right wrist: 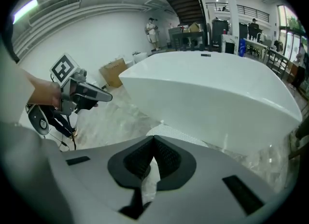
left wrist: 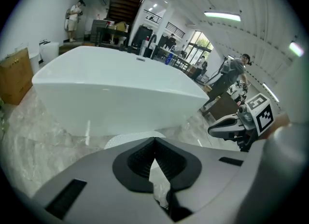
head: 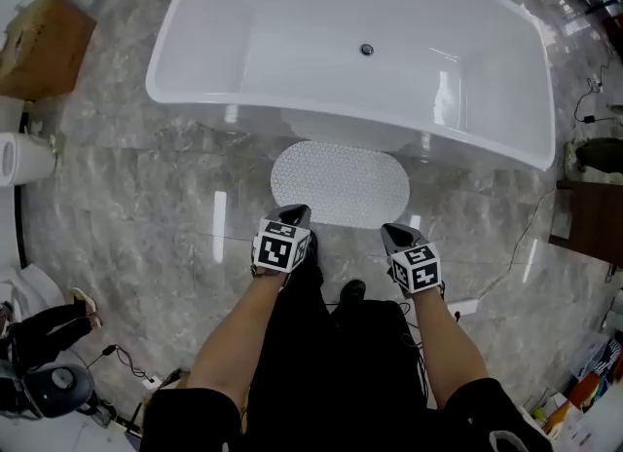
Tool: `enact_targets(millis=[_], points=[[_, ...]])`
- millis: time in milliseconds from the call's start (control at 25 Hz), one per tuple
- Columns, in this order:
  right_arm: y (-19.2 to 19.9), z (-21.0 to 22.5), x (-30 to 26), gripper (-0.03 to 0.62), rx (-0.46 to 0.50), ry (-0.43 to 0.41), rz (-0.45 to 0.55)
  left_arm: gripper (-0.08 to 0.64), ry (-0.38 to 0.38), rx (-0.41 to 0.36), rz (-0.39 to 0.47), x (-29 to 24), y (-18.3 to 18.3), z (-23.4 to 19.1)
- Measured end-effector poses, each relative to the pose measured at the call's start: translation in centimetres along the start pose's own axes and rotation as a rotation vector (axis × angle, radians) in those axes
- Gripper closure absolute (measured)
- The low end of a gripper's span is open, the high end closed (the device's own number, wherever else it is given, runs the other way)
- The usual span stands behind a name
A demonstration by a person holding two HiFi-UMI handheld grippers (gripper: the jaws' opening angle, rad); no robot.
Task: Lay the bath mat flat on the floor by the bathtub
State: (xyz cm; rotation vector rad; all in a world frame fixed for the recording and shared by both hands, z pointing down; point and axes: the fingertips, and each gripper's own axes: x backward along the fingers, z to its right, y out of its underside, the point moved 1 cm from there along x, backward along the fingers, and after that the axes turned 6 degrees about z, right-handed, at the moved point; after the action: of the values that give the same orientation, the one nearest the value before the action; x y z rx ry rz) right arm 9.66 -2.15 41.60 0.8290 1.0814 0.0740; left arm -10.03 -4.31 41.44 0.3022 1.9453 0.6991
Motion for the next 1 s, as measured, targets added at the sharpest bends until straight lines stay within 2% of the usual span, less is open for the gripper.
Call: enact_targets(millis=[200, 360, 640, 840, 1000], points=[[-3.4, -2.8, 4.5, 0.577, -0.011, 0.001, 0.075, 0.549, 0.033, -0.025, 0.012, 5.5, -1.2, 2.1], [-6.3, -5.3, 7.4, 0.577, 0.014, -0.003, 0.136, 0.549, 0.03, -0.059, 0.036, 9.8, -1.7, 2.4], [-10.9, -8.6, 12.9, 0.577, 0.047, 0.043, 0.252, 0.549, 0.05, -0.114, 0.122, 14.8, -4.9, 2.9], [-11.6, -8.9, 18.0, 0.577, 0.061, 0.06, 0.301, 0.549, 0.071, -0.151, 0.225, 17.6, -8.9, 6.3], [-12.5, -9.5, 19.8, 0.577, 0.069, 0.058, 0.338, 0.549, 0.079, -0.164, 0.279, 20.1, -10.7, 8.0]])
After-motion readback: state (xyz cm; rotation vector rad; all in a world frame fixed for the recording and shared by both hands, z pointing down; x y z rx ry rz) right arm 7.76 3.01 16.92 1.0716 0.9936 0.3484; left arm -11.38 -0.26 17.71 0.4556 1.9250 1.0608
